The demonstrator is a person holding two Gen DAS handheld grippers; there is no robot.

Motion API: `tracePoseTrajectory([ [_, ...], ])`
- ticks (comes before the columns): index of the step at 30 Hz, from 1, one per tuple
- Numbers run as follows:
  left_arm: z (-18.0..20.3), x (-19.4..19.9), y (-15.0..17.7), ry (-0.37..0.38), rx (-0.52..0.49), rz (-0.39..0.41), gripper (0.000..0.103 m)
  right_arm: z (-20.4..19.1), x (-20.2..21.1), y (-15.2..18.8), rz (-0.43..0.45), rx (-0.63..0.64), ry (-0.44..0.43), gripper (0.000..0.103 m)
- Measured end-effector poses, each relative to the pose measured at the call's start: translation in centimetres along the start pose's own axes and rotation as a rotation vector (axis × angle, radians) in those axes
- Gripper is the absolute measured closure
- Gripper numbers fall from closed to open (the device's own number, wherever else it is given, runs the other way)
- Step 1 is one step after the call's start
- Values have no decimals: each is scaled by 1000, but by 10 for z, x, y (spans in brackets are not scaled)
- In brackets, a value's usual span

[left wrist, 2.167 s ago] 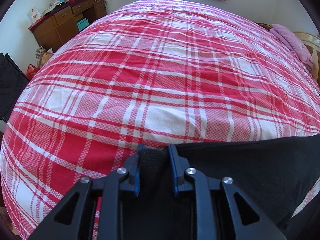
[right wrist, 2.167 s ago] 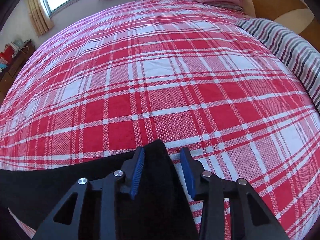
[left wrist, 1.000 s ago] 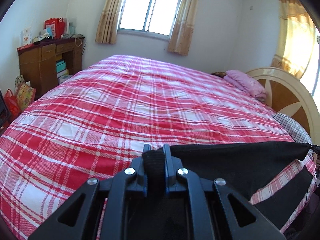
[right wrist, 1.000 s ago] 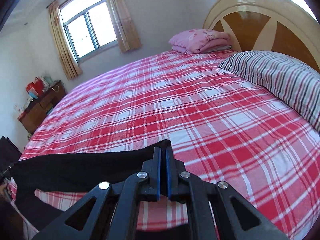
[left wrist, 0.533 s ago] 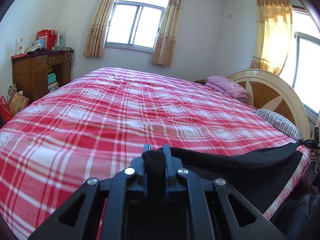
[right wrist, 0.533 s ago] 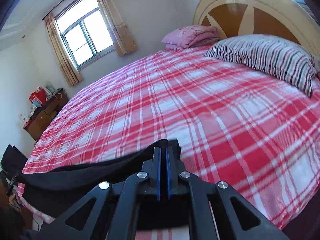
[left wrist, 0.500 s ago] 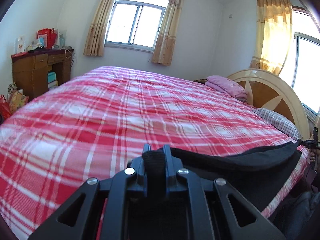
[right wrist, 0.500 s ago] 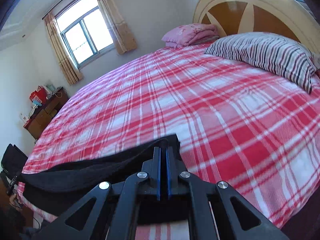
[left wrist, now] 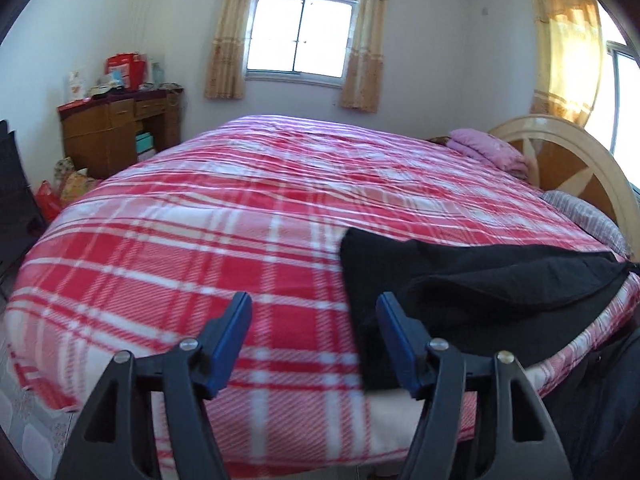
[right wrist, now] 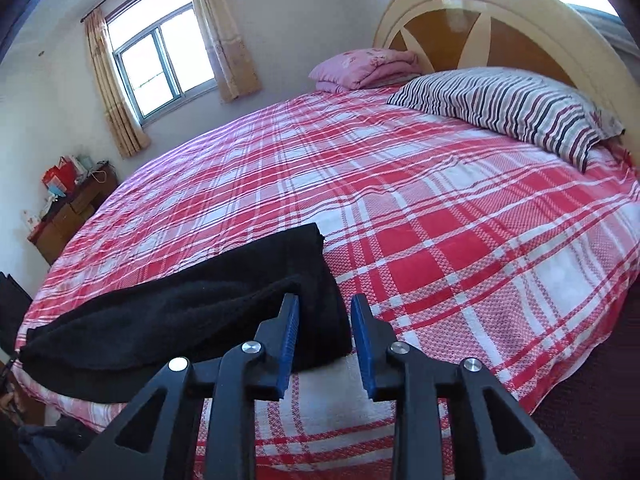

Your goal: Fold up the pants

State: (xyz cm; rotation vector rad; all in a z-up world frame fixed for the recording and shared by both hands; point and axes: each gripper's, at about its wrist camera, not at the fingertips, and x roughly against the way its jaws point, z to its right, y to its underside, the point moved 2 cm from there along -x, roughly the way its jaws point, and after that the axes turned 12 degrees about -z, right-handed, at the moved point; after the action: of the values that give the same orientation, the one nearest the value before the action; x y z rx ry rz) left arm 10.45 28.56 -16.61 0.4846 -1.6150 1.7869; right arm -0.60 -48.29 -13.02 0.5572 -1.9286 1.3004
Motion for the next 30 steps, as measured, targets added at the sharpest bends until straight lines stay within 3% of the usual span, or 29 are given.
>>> tracePoseTrajectory([
  [5,-21,9,8,24,139,-12,36,-36,14,-2,65,79,-7,73],
  [9,-8,2,4,99,173,-33,36,-91,24,-3,112,201,-35,70],
  [10,-2,-1,3,120,177,-43,41,-109,24,-3,116,238,-60,70],
  [13,19,-11,-3,168,164,-77,44,-165,16,4,87,359,-123,70],
  [16,43,-19,-2,148,103,-115,45,-228,-3,24,20,516,-191,70],
  [21,72,-27,2,-9,-64,-155,47,-310,-42,67,-101,767,-237,68],
  [22,73,-28,3,-22,-71,-158,47,-326,-52,79,-125,826,-233,63],
  [27,65,-30,6,-24,-42,-167,47,-365,-79,111,-206,963,-218,63],
  [30,62,-32,8,-29,-30,-167,47,-374,-90,119,-190,1007,-154,63],
])
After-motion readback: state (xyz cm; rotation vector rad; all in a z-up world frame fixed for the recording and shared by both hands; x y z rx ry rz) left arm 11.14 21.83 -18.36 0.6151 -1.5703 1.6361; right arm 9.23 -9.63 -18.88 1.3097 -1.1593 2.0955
